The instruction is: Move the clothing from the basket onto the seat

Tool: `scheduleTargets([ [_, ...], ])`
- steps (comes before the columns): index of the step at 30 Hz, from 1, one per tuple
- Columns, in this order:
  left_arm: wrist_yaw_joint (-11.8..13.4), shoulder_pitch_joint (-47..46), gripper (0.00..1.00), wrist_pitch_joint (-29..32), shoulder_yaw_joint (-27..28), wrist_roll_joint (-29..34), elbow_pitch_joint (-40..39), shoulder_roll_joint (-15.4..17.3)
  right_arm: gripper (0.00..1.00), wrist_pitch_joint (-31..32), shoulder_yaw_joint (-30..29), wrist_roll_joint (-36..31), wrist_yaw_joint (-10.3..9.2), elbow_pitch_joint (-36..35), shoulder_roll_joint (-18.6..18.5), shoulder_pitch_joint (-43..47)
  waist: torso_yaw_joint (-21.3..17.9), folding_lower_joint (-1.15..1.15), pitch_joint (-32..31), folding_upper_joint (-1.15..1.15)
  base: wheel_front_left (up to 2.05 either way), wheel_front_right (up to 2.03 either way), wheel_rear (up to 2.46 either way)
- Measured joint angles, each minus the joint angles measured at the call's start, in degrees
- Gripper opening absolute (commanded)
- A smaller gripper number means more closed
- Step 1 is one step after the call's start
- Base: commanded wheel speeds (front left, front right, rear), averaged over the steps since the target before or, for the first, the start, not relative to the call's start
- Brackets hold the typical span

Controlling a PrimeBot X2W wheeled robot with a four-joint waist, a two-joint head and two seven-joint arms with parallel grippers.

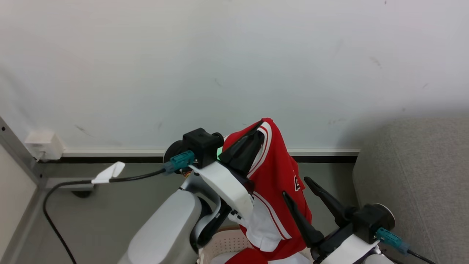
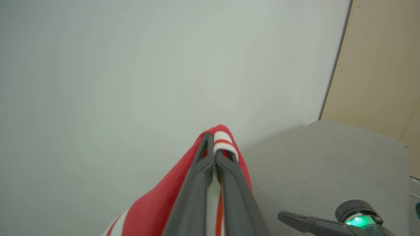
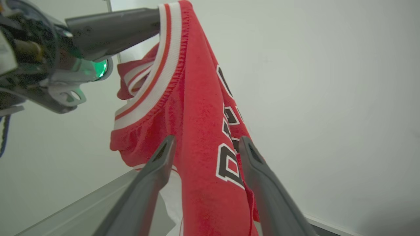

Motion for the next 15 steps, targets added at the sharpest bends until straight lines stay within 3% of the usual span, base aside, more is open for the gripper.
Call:
scheduleTargets([
  [6, -0.3, 0.2, 0.00, 0.0, -2.5, -0.5, 0.0, -1.0, 1.00, 0.0, 3.4, 0.8, 0.00, 11.8, 0.9, -5.6, 2.9, 0.00, -0.1, 0.00, 0.00, 0.00, 0.00],
  [15, -0.8, 0.0, 0.00, 0.9, -7.2, -2.3, -1.1, -2.0, 1.00, 0.0, 10.6, 7.6, 0.00, 25.8, 2.2, -10.5, 7.9, 0.00, -0.8, 0.00, 0.00, 0.00, 0.00],
])
